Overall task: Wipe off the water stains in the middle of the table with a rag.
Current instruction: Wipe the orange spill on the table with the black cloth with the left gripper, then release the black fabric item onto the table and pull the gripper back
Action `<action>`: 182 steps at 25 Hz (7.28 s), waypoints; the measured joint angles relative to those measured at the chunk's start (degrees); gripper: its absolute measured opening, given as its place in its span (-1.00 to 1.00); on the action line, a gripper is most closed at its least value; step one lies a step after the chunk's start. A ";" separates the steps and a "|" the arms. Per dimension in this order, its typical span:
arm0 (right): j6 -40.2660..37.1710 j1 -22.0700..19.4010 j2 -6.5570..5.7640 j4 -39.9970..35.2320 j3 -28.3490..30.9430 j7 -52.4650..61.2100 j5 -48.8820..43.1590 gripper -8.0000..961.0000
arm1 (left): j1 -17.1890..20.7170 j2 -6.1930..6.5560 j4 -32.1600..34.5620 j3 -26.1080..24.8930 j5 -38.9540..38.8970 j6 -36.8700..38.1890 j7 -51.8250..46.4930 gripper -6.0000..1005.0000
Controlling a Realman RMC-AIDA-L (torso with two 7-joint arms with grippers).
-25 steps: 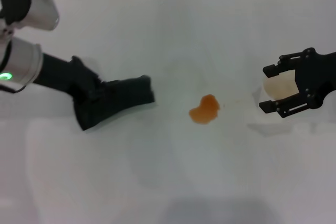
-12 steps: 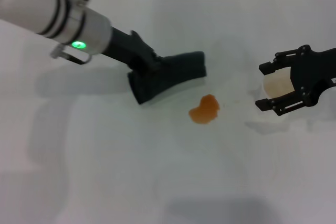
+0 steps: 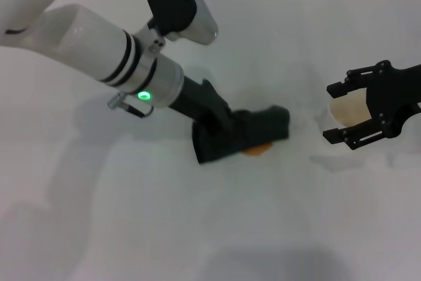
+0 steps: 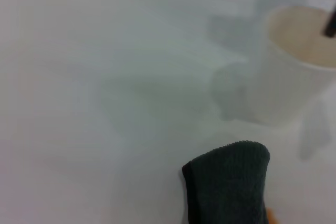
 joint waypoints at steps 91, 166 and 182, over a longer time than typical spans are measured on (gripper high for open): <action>0.62 -1.13 0.44 0.12 -1.75 0.21 0.56 0.75 | 5.37 0.40 5.41 -4.52 9.54 -13.09 -14.57 -0.80; 2.37 -1.51 0.20 -0.50 -1.58 1.77 0.68 0.75 | 14.27 0.75 22.05 -3.93 7.96 7.83 -1.55 -0.77; 2.63 -1.51 0.35 -0.25 -1.58 1.95 0.68 0.75 | 21.46 0.69 29.95 -8.94 9.07 13.55 -2.79 -0.76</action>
